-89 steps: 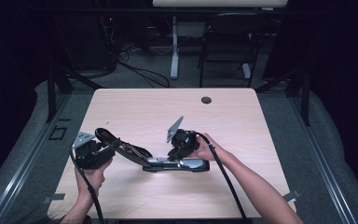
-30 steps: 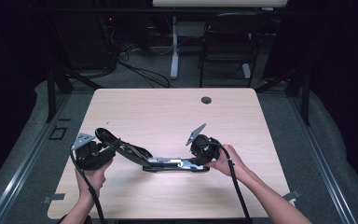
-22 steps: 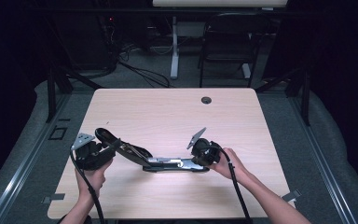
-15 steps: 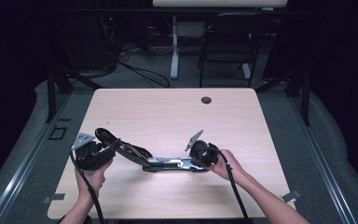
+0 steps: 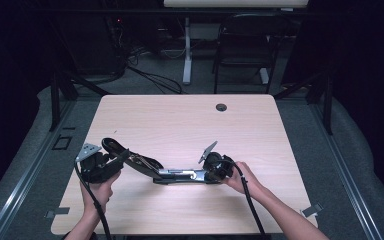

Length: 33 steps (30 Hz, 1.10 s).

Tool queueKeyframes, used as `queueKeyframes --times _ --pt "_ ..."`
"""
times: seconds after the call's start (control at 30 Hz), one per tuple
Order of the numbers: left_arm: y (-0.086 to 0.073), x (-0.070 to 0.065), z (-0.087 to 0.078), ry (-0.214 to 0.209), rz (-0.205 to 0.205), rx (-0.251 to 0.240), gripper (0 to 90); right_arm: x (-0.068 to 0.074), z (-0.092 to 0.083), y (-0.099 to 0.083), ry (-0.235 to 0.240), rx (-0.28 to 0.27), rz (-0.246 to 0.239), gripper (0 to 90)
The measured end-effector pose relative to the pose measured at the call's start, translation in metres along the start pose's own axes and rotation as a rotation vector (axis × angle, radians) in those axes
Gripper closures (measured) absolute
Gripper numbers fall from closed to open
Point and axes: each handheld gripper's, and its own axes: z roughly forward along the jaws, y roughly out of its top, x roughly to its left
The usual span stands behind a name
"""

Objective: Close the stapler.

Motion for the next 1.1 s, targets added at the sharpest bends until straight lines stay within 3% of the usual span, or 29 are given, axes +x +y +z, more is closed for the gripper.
queueKeyframes --times 0.57,1.1 --pt "0.004 -0.011 0.002 -0.030 0.028 -0.041 60.6 -0.005 0.000 -0.005 0.035 -0.032 0.055 90.0" --pt "0.008 -0.026 0.007 -0.077 0.085 -0.070 61.4 -0.008 0.000 -0.006 0.057 -0.044 0.083 90.0"
